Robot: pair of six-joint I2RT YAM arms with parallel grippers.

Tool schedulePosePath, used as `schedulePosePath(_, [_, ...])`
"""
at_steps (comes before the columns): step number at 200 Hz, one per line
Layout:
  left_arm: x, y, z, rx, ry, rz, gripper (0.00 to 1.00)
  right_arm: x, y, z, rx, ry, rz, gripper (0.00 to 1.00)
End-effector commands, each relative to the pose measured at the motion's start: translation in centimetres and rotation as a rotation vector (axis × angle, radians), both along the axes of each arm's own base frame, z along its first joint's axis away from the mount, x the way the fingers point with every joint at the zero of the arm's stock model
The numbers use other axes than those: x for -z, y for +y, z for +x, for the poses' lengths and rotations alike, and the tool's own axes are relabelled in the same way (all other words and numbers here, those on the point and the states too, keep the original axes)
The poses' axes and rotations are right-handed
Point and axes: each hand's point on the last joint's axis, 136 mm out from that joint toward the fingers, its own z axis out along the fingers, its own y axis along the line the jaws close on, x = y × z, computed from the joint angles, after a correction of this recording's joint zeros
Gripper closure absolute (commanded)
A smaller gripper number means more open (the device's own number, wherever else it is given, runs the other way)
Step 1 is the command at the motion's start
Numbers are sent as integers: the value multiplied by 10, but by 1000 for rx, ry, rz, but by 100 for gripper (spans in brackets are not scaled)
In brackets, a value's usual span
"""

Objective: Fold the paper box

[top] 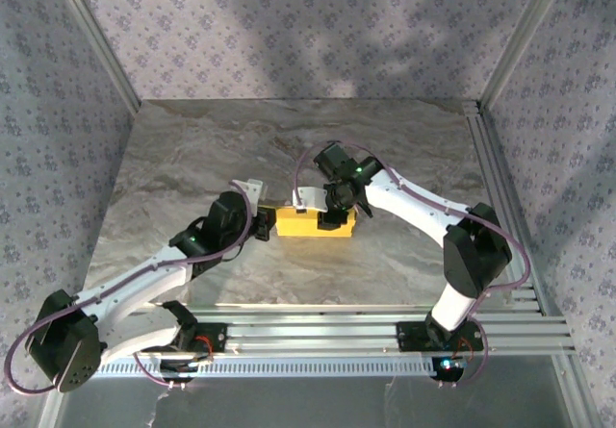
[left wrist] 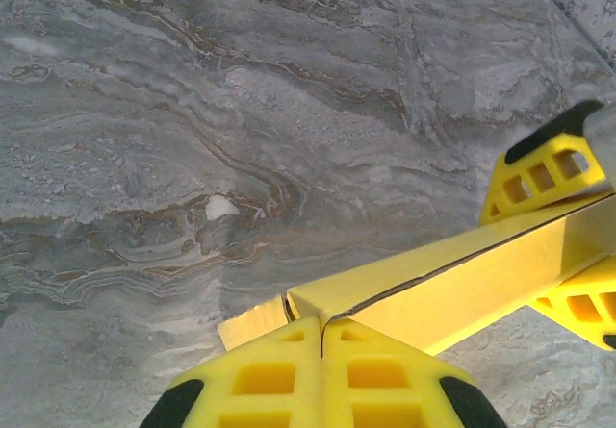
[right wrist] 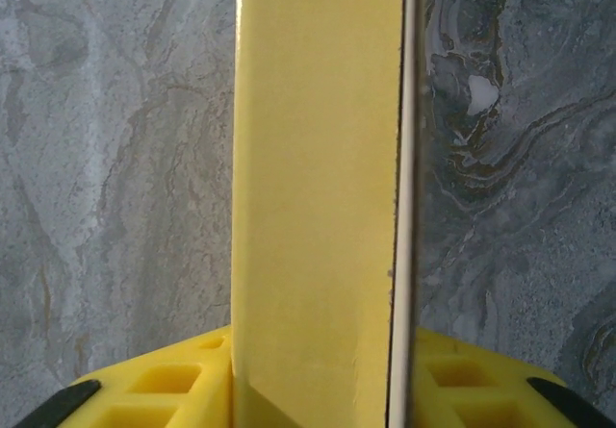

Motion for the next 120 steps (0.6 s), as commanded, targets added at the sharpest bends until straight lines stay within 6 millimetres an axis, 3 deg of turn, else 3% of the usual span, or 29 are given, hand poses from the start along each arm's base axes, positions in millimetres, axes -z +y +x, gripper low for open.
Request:
schedulePosePath(1, [38,15,-10,-21,67,104,100,3,7,-2,-12,32,26,58])
schedulePosePath(69, [41,14,-9,-19,59,118,100,-18,8,7,61,2,93,41])
schedulePosePath(120, [39,12,-11,-5,53,130,100,-70,-1,9,187,-37,275,30])
